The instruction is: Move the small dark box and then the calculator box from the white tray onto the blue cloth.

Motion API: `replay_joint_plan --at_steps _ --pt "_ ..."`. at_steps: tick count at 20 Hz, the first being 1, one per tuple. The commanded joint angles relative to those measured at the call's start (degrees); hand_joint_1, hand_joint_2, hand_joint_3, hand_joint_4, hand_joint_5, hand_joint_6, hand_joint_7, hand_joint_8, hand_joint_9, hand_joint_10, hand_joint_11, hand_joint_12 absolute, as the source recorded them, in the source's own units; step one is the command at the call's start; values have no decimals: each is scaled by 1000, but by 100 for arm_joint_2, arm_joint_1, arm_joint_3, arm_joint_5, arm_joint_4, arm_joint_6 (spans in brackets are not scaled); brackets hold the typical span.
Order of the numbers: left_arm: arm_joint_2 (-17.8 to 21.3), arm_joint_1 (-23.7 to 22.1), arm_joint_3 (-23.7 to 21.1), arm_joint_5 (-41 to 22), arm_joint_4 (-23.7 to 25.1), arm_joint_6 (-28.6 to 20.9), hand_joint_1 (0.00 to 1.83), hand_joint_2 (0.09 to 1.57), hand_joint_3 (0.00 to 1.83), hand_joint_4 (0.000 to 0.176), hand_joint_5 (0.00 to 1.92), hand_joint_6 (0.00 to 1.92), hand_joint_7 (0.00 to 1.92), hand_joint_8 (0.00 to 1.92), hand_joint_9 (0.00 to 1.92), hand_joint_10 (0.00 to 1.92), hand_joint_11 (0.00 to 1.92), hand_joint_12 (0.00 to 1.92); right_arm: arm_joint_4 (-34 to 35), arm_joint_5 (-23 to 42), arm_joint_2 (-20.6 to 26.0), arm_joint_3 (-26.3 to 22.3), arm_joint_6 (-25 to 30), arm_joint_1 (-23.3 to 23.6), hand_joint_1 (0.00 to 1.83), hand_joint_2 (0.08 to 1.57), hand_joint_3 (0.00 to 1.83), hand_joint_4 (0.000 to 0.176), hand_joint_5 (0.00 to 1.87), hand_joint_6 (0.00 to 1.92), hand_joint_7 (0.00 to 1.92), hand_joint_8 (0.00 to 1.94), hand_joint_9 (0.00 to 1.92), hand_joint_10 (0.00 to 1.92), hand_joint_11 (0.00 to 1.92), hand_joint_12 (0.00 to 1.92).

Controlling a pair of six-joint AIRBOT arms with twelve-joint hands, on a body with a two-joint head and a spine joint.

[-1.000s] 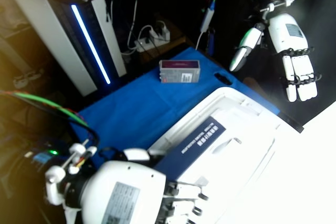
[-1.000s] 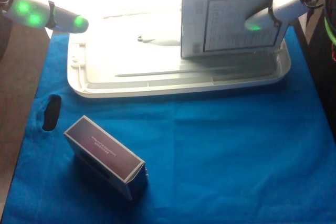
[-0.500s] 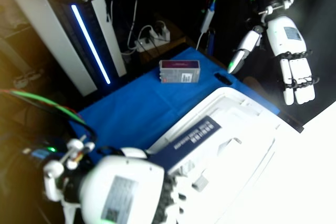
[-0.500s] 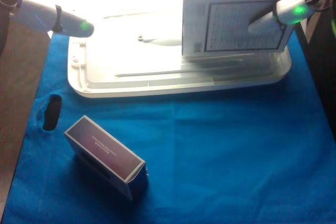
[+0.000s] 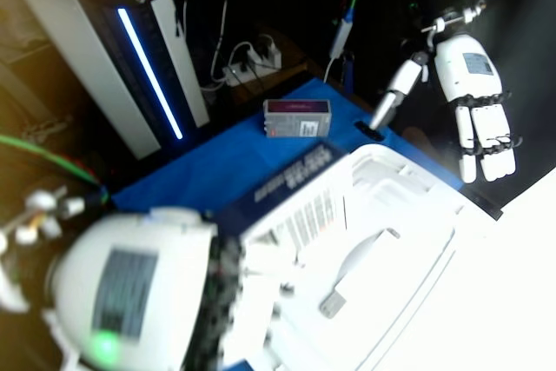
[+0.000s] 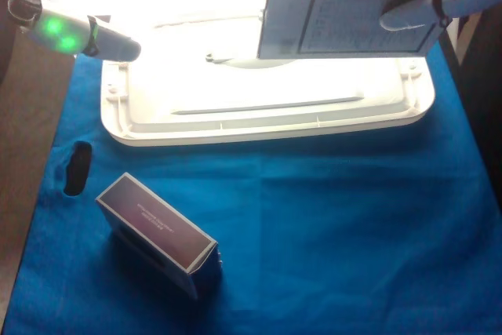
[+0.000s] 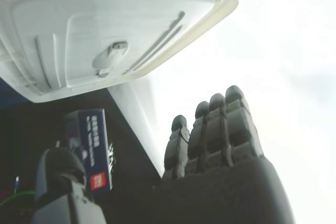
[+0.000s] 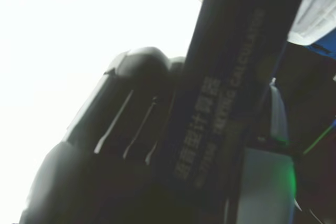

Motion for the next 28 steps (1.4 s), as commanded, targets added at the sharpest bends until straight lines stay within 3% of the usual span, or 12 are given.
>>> replay_joint_plan --at_steps 1,2,6,8,9,10,13,16,17,20,25,28 --pt "2 -28 52 -375 -213 57 412 957 10 103 0 0 0 0 0 0 0 0 326 814 122 -43 47 110 1142 1144 0 0 926 1059 1134 974 1140 1392 1048 1663" --pt "27 3 58 -384 -386 165 381 943 2 108 0 0 0 0 0 0 0 0 457 994 361 -367 -160 91 1162 1102 0 0 1015 916 1133 938 1093 1458 1009 1740" --pt "65 146 58 -534 -1064 593 344 928 0 112 0 0 0 0 0 0 0 0 489 1023 698 -870 -609 18 1151 1148 1 0 913 1073 1136 1021 1164 1491 1131 1792" --pt "91 195 57 -640 -1370 749 406 964 12 149 0 0 0 0 0 0 0 0 489 1186 869 -1101 -695 -148 1151 1150 0 0 911 1077 1136 1083 1161 1526 1140 1842" --pt "106 196 57 -646 -1416 766 406 964 12 149 0 0 0 0 0 0 0 0 490 1248 898 -1154 -700 -225 1151 1150 0 0 911 1077 1136 1083 1161 1526 1140 1842" --pt "119 196 57 -649 -1440 774 362 1017 28 175 0 0 0 0 0 0 0 0 490 1259 897 -1186 -700 -281 1154 1130 0 0 950 1015 1196 924 1205 1413 1158 1747" --pt "141 245 55 -737 -1741 966 393 877 0 132 0 0 0 0 0 0 0 0 554 1259 805 -1189 -700 -532 1165 1106 0 0 1004 929 1335 817 1348 1308 1234 1655" --pt "161 253 53 -783 -1836 992 412 853 0 153 0 0 0 0 0 0 0 0 555 1259 656 -1153 -705 -675 1167 1094 1 0 1031 885 1484 422 1409 1121 1221 1629" --pt "168 253 47 -788 -1837 992 409 859 0 155 0 0 0 0 0 0 0 0 556 1259 616 -1148 -705 -708 1165 1106 1 0 1005 926 1463 389 1335 1209 1150 1689" --pt "167 252 26 -804 -1837 992 392 853 0 174 0 0 2 0 0 0 0 0 556 1256 521 -1142 -704 -851 1162 1118 0 0 978 968 1371 638 1290 1313 1152 1718" --pt "165 250 11 -817 -1837 993 430 855 0 159 0 0 3 1 0 0 0 0 495 1205 364 -1095 -704 -1003 1157 1126 0 0 960 996 1363 660 1283 1299 1143 1714" --pt "160 251 8 -816 -1841 993 430 864 0 156 0 0 0 0 0 0 0 0 387 1157 281 -1052 -703 -1006 1140 1167 0 0 877 1128 1239 932 1228 1488 1155 1820"
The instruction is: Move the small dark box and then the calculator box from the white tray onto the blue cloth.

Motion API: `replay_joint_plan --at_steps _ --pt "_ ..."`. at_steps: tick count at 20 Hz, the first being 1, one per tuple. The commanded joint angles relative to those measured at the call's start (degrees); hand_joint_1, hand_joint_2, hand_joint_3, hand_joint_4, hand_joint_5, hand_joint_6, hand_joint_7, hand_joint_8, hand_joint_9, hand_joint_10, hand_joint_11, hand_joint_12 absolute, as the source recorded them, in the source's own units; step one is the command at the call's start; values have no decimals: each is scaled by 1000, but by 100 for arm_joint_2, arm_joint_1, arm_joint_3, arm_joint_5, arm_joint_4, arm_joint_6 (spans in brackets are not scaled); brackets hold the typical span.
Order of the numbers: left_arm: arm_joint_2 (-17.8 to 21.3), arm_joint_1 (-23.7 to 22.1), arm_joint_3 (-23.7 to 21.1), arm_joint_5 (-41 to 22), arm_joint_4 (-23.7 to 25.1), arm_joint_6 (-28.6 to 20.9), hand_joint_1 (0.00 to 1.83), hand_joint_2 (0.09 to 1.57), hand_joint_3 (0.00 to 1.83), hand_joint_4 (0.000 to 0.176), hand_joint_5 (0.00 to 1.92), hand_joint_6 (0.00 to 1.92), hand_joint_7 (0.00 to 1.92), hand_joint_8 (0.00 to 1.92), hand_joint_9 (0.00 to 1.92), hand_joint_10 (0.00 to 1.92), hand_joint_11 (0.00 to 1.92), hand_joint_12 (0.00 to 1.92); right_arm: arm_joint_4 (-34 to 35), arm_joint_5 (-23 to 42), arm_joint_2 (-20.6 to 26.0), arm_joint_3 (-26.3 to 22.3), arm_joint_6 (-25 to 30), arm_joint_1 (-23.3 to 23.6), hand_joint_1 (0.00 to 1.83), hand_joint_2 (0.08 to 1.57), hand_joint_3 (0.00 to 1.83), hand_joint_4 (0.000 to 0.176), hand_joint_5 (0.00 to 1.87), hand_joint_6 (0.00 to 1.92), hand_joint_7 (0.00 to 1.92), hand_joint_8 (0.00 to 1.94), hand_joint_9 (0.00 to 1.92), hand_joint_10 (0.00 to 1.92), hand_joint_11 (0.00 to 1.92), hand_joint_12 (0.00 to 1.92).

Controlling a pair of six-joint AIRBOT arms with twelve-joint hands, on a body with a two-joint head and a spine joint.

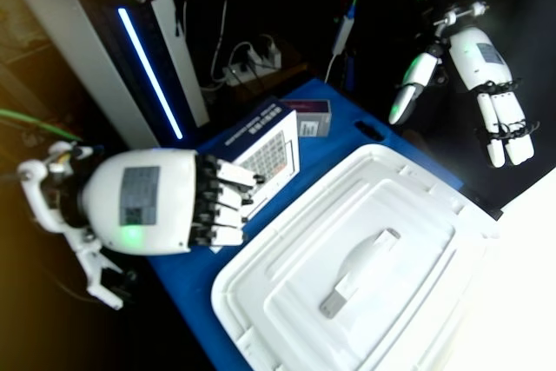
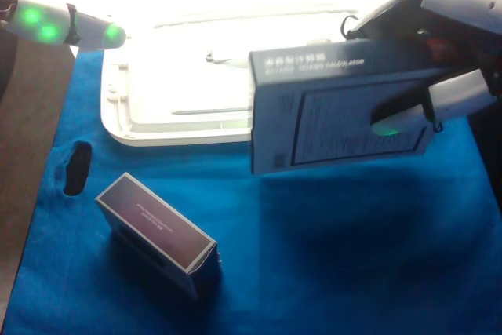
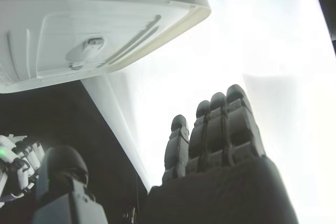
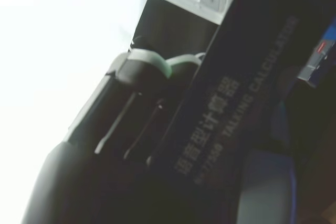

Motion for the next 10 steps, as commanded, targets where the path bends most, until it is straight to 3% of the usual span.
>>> replay_joint_plan --at_steps 1,5,8,10 --pt "16 -53 -13 -535 -162 -17 435 864 0 146 0 0 0 0 0 0 0 0 223 577 -10 7 39 40 1136 1171 1 0 867 1143 1211 963 1193 1523 1104 1858" --pt "14 -53 -25 -554 -169 -16 422 867 0 136 0 0 0 0 0 0 0 0 165 539 -67 3 41 19 1127 1186 0 0 842 1183 1161 906 1117 1414 981 1793" --pt "15 -53 -32 -565 -169 -15 446 859 0 152 0 0 2 1 0 0 0 0 164 538 -83 3 61 -3 1135 1173 0 0 868 1142 1203 841 1115 1429 966 1828" --pt "14 -52 -32 -565 -168 -15 443 865 0 144 0 0 10 4 0 0 0 0 128 541 -82 3 114 -3 1135 1160 0 0 884 1117 1269 710 1186 1394 1027 1831"
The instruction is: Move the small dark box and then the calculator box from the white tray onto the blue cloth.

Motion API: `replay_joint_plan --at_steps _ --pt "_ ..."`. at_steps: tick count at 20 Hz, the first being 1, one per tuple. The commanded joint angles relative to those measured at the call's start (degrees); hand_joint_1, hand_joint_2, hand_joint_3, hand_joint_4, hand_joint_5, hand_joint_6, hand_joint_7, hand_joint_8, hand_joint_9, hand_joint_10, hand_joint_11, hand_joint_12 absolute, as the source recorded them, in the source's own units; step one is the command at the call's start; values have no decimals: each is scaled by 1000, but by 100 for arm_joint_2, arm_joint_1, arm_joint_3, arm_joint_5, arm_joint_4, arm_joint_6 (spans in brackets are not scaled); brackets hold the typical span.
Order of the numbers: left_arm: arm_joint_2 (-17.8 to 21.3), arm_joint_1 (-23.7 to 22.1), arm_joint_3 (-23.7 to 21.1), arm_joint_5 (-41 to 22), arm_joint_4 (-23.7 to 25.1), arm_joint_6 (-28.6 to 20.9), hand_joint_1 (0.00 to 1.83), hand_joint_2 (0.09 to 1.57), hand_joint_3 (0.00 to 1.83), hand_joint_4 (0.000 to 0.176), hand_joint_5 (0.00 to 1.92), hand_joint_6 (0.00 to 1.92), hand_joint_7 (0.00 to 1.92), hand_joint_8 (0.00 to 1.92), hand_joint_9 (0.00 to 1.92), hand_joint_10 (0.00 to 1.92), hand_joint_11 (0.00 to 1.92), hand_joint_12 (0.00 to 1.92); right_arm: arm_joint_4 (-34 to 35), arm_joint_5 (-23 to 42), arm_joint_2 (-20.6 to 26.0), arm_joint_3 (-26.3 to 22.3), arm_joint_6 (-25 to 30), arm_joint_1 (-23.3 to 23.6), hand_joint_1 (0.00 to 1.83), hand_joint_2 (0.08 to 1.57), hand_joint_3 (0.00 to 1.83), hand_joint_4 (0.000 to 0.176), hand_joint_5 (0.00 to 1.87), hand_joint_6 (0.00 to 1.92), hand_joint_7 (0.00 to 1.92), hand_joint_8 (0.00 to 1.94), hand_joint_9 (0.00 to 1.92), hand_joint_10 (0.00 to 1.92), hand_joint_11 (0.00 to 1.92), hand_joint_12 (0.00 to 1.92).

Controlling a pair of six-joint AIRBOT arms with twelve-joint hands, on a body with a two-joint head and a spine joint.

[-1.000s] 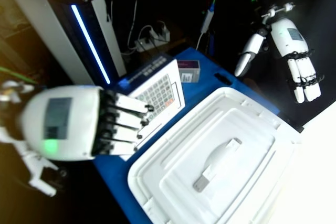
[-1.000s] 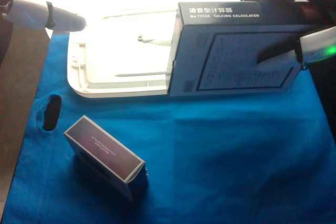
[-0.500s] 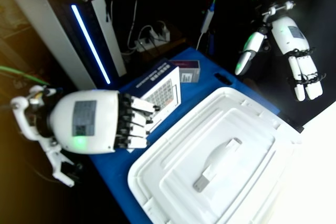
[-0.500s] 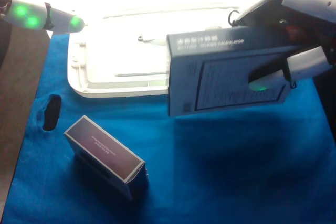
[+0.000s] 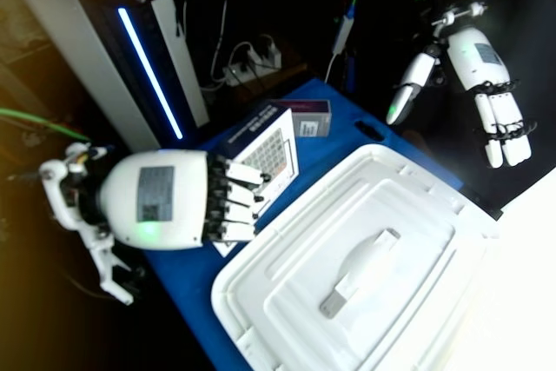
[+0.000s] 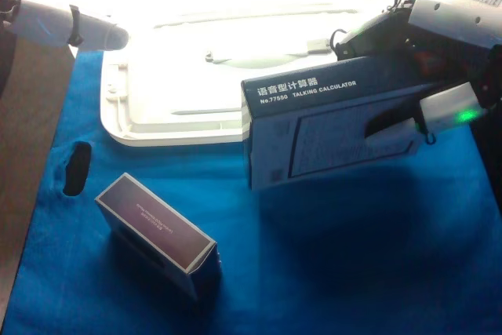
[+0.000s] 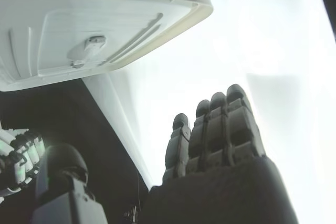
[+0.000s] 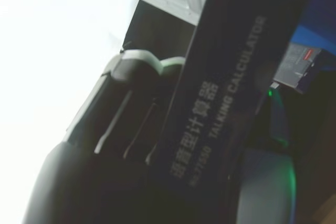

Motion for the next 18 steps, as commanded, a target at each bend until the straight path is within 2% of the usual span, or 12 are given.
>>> replay_joint_plan --at_steps 1,2,3,4,5,7,9,10,12,14,15,18 --pt "13 -51 9 -536 -159 -16 445 866 0 144 0 0 9 3 0 0 0 0 224 625 1 3 73 39 1085 1072 0 0 704 421 1256 706 1207 1409 1119 1824" --pt "12 -48 9 -536 -159 -13 445 864 0 140 0 0 11 4 0 0 0 0 222 627 6 2 80 40 1031 1039 0 0 669 130 1247 678 1235 1389 1182 1815" --pt "12 -44 9 -536 -159 -12 433 874 2 130 0 0 13 4 0 0 0 0 222 628 11 2 83 40 957 988 0 0 594 28 1183 468 1186 1336 1178 1818" --pt "9 -44 9 -536 -159 -10 414 879 4 122 0 0 24 7 0 0 0 0 222 629 19 2 88 40 891 970 0 0 545 5 1129 258 1077 1278 1091 1820" --pt "8 -44 9 -535 -158 -8 430 870 0 131 0 0 16 3 0 0 0 0 222 631 23 2 95 40 816 934 0 0 484 1 1016 117 871 1067 805 1799" --pt "0 -22 10 -534 -158 2 433 875 2 135 0 0 6 0 0 0 0 0 220 640 31 -3 102 41 803 906 0 0 399 0 933 13 689 673 458 1632" --pt "-8 -12 12 -534 -158 7 442 873 1 150 0 0 15 5 0 0 0 0 220 671 40 -12 103 41 766 875 0 0 327 0 843 0 693 305 350 1502" --pt "-8 -9 13 -534 -158 10 444 874 1 144 0 0 10 2 0 0 0 0 220 696 41 -16 103 41 773 864 0 0 304 0 811 0 742 213 371 1479" --pt "-8 -6 13 -531 -157 11 471 873 0 139 0 0 1 0 0 0 0 0 221 720 41 -22 103 42 795 857 0 0 267 0 781 1 811 172 435 1446" --pt "-9 -6 14 -530 -156 17 481 875 0 159 0 0 0 0 0 0 0 0 222 752 41 -26 103 44 830 866 0 0 204 0 740 0 810 141 410 1402" --pt "-10 -6 14 -525 -154 19 458 879 2 152 0 0 0 0 0 0 0 0 222 786 41 -35 103 44 839 846 0 0 183 0 645 0 800 112 461 1294" --pt "-11 -2 14 -521 -150 22 464 886 5 145 0 0 0 0 0 0 0 0 224 835 41 -42 103 44 884 824 0 0 10 0 358 0 564 4 329 1162"
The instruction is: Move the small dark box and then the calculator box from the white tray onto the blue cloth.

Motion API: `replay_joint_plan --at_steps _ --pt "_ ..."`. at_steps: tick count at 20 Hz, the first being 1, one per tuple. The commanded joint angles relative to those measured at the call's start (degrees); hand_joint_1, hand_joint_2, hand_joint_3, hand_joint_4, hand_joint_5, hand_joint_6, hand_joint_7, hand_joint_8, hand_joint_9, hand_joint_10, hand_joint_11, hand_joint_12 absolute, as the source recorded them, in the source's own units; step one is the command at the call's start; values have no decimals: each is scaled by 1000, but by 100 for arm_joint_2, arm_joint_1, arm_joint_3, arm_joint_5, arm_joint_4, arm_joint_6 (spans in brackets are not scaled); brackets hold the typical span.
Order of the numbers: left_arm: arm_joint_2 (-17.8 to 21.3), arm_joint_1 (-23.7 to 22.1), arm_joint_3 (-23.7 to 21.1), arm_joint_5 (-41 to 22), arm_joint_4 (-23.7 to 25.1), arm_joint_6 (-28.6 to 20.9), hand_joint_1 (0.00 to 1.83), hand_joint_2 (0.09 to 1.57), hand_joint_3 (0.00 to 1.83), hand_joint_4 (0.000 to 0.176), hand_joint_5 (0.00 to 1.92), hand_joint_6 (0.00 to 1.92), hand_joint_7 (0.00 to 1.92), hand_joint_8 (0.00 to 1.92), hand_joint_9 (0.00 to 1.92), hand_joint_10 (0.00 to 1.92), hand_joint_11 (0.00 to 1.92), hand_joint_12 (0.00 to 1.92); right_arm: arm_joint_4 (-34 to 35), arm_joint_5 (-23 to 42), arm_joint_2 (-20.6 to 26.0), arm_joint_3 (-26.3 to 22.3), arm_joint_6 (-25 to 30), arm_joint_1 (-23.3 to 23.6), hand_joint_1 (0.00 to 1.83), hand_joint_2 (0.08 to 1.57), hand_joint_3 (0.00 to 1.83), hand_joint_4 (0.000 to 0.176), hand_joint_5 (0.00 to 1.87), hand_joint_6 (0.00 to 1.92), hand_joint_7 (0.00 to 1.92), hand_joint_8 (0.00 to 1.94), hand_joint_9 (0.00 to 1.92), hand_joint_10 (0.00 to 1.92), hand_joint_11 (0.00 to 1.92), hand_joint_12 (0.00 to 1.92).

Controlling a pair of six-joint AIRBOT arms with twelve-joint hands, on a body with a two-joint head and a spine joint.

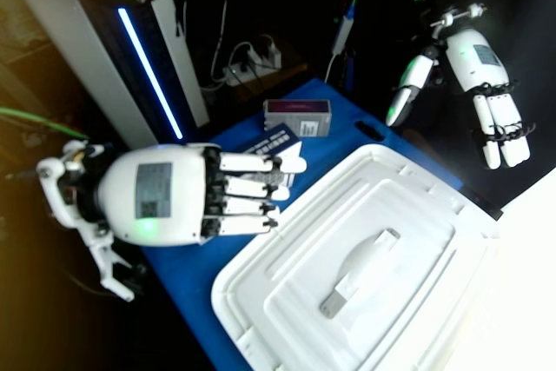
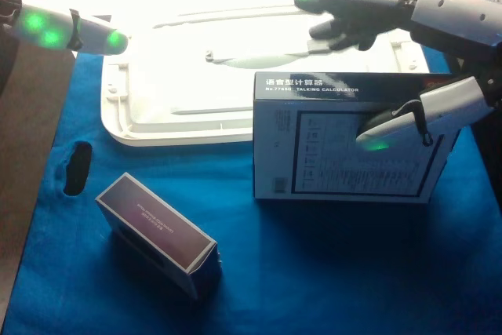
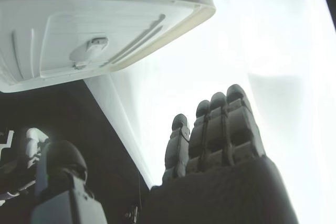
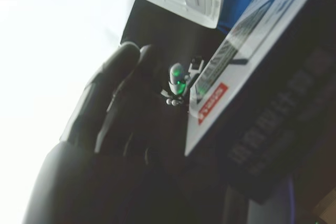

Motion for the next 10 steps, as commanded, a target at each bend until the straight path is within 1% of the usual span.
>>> replay_joint_plan --at_steps 1,2,3,4,5,6,7,8,9,10 --pt "-9 -26 15 -526 -156 9 468 886 4 151 0 0 0 0 0 0 0 0 257 707 6 -3 41 46 857 808 0 10 1 0 256 0 413 0 234 1059" --pt "-15 -25 16 -526 -156 12 454 881 2 158 0 0 0 0 0 0 0 0 283 871 9 4 42 46 827 799 0 26 0 0 138 0 297 0 149 1009" --pt "-28 -24 21 -524 -156 17 449 878 0 151 0 0 0 0 0 0 0 0 333 982 13 -4 46 46 813 791 0 72 0 0 79 0 207 0 29 1008" --pt "-44 -22 29 -524 -157 20 451 881 2 144 0 0 0 0 0 0 0 0 408 1103 11 -9 47 47 774 743 0 112 0 0 15 0 185 1 5 1046" --pt "-60 -22 37 -525 -158 21 448 883 2 157 0 0 0 0 0 0 0 0 517 1255 5 -8 47 47 681 658 0 132 0 0 2 0 146 2 0 1098" --pt "-74 -22 41 -525 -159 21 419 886 3 157 0 0 0 0 0 0 0 0 656 1414 -4 -5 45 50 534 591 0 170 0 0 0 0 70 7 0 1047" --pt "-80 -21 41 -525 -158 21 419 886 3 157 0 0 0 0 0 0 0 0 745 1481 -6 -5 45 59 534 591 0 170 0 0 0 0 70 7 0 1047" --pt "-85 -21 40 -535 -160 21 424 882 1 154 0 0 0 0 0 0 0 0 833 1528 -6 0 45 85 554 644 2 166 0 0 0 0 18 4 0 939" --pt "-91 -19 39 -560 -165 20 415 874 0 150 0 0 0 0 0 0 0 0 929 1566 -6 24 45 128 616 703 6 174 0 0 0 0 3 0 0 956" --pt "-94 -19 36 -573 -166 20 407 872 0 144 0 0 0 0 0 0 0 0 966 1579 -6 40 44 150 513 676 1 175 0 0 0 0 0 0 0 1185"
